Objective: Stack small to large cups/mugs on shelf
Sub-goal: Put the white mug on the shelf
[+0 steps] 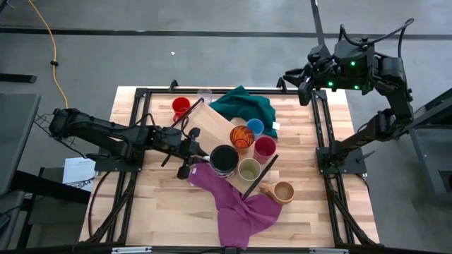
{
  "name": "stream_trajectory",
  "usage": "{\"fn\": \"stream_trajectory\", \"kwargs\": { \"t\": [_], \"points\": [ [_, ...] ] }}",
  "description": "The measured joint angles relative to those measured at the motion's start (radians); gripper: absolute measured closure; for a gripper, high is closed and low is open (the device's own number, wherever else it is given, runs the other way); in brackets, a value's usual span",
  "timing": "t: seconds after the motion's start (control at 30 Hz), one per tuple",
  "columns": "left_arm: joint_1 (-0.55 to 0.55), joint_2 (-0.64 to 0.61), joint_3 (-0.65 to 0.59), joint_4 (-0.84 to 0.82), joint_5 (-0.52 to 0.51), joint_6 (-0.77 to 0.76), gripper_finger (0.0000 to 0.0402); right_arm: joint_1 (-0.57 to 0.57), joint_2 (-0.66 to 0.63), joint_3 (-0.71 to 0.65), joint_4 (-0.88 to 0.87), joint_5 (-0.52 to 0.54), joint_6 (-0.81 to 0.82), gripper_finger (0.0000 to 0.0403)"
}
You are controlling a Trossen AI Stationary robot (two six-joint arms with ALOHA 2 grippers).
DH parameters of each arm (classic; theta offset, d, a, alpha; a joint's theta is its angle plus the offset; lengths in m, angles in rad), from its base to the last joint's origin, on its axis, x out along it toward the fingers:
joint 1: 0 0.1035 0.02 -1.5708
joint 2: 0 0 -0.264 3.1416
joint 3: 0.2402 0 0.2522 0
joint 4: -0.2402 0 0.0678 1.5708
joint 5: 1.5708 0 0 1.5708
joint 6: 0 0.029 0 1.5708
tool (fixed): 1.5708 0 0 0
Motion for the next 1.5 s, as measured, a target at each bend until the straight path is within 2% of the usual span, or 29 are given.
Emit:
{"fn": "stream_trajectory", "kwargs": {
  "t": [0.37,0.8,1.5],
  "points": [
    [0.000,0.000,0.000,0.000,-0.016,-0.001,0.0355,0.000,0.000,0.000,0.000,0.000,-0.009,0.0334],
    [-0.001,0.033,0.000,0.029,0.025,-0.004,0.0355,0.000,0.000,0.000,0.000,0.000,-0.010,0.0334],
    [0.000,0.036,0.000,0.028,-0.003,-0.001,0.0355,0.000,0.000,0.000,0.000,0.000,-0.007,0.0334]
  ]
}}
